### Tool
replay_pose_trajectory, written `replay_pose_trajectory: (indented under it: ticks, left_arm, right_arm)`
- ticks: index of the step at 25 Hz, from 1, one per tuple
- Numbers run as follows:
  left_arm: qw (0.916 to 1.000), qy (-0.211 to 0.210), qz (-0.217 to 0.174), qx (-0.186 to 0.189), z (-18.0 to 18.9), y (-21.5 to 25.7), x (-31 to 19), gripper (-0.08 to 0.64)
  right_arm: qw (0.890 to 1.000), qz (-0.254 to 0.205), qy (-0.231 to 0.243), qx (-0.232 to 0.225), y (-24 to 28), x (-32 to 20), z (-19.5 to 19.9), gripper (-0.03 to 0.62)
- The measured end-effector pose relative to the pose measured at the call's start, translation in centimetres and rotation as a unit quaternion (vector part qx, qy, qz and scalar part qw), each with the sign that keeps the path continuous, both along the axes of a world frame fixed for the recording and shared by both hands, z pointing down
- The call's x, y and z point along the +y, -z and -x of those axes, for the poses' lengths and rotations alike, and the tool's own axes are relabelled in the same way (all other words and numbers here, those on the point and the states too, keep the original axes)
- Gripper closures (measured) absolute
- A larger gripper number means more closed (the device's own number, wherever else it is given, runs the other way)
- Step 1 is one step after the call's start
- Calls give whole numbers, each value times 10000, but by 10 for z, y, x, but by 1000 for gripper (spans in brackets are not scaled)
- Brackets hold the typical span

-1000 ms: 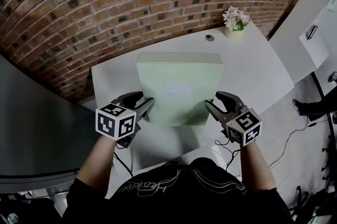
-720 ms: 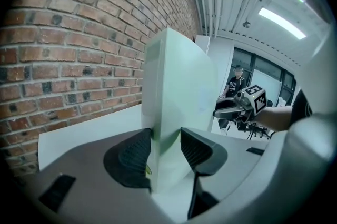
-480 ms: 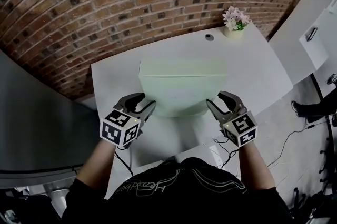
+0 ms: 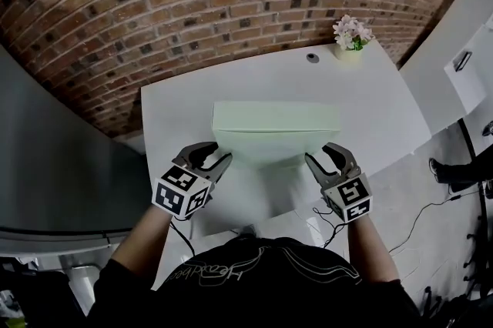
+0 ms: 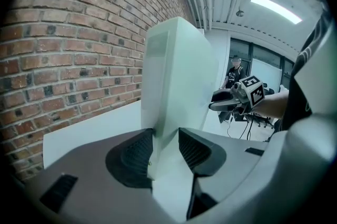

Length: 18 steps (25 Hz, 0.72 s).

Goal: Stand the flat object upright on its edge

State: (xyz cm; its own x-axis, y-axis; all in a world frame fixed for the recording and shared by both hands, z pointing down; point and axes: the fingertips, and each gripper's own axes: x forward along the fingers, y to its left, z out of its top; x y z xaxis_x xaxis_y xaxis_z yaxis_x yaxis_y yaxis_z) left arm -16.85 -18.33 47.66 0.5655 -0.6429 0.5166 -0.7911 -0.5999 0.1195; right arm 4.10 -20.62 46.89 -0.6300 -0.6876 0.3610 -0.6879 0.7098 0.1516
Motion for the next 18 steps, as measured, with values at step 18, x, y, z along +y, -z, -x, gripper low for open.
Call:
replay_pose_trajectory:
  ticks: [18]
  left_arm:
    - [9990,-373,197,152,5,-1,3,321]
  right_arm:
    - [9994,21,329,-118,-2,-1,4,417]
